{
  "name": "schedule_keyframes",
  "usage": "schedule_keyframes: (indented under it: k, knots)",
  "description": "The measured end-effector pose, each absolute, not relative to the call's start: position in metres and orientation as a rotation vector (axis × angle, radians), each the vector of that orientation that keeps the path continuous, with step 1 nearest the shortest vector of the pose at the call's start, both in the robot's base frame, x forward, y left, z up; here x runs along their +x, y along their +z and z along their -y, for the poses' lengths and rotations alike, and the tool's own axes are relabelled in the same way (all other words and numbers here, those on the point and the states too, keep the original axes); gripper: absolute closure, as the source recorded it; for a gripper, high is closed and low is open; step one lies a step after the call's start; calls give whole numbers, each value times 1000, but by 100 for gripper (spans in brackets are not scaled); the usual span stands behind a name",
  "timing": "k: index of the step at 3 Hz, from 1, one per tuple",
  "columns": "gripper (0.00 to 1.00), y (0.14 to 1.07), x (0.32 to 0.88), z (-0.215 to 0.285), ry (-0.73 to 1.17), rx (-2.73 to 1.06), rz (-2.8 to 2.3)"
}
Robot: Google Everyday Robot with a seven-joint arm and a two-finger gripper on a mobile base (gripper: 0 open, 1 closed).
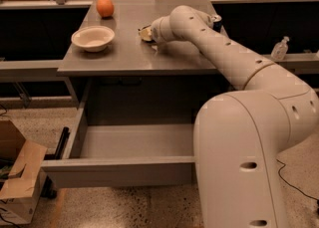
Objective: Place rxbar blueberry into top drawer
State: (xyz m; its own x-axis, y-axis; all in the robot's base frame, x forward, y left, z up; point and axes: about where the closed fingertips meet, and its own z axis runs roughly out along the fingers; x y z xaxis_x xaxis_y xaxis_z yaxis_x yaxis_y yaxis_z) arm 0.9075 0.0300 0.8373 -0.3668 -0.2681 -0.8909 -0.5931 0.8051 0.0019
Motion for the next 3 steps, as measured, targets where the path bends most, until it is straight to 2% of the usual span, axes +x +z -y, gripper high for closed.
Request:
schedule_keyframes:
  k: [3]
  knots:
    - [0,834,907,-33,400,-647,-1966]
